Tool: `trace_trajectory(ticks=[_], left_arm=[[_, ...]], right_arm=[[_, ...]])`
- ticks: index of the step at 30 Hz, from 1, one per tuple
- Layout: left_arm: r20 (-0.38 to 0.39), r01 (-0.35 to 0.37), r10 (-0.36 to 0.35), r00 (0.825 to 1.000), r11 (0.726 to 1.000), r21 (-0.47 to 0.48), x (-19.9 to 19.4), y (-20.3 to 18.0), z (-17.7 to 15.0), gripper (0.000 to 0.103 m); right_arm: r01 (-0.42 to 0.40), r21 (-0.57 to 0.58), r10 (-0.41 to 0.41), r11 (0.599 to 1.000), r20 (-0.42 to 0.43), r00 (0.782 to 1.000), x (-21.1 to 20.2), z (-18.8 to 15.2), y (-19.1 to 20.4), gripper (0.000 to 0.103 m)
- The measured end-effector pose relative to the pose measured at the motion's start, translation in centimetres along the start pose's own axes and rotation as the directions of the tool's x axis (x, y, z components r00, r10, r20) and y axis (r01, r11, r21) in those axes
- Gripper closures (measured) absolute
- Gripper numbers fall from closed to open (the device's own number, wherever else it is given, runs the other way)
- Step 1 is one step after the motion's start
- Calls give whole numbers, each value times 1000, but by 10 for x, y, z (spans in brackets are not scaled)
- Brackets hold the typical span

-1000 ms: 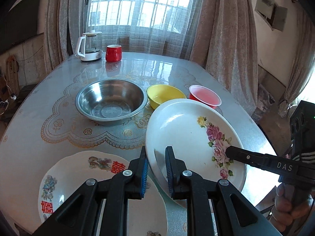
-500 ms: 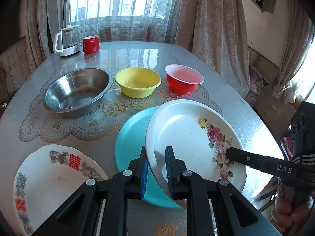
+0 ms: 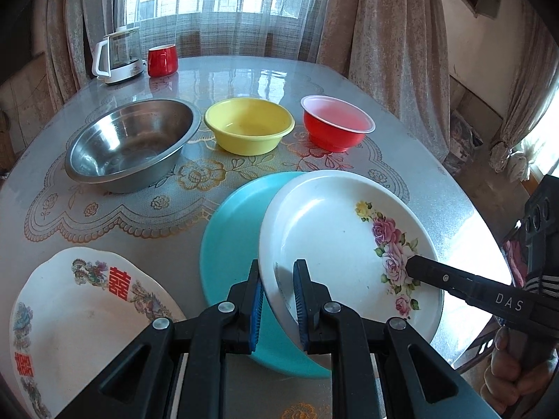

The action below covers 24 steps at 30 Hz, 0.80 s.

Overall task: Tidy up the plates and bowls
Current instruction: 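Carry the rose-print plate over the teal plate and lower it on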

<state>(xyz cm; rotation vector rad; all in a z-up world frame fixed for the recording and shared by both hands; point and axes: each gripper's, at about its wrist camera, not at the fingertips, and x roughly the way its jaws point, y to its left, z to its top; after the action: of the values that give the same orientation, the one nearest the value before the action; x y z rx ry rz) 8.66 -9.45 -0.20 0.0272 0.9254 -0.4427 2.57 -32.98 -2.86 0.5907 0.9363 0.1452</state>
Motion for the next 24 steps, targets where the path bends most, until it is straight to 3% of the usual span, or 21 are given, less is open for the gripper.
trace_trajectory(ticks=[6, 11, 14, 24], left_arm=[[-61, -39, 38, 997, 999, -17, 17, 13, 1, 86], [-95, -74, 74, 993, 997, 7, 30, 10, -1, 85], [-89, -92, 94, 992, 995, 24, 32, 7, -2, 85], [-74, -143, 147, 986, 988, 61, 35, -1, 2, 82]], right_arm=[[26, -13, -27, 1000, -47, 999, 25, 4, 8, 91], [99, -63, -102, 993, -44, 994, 32, 3, 14, 90], [133, -85, -136, 987, -33, 990, 32, 4, 17, 90], [141, -109, -144, 984, -14, 990, 33, 3, 20, 88]])
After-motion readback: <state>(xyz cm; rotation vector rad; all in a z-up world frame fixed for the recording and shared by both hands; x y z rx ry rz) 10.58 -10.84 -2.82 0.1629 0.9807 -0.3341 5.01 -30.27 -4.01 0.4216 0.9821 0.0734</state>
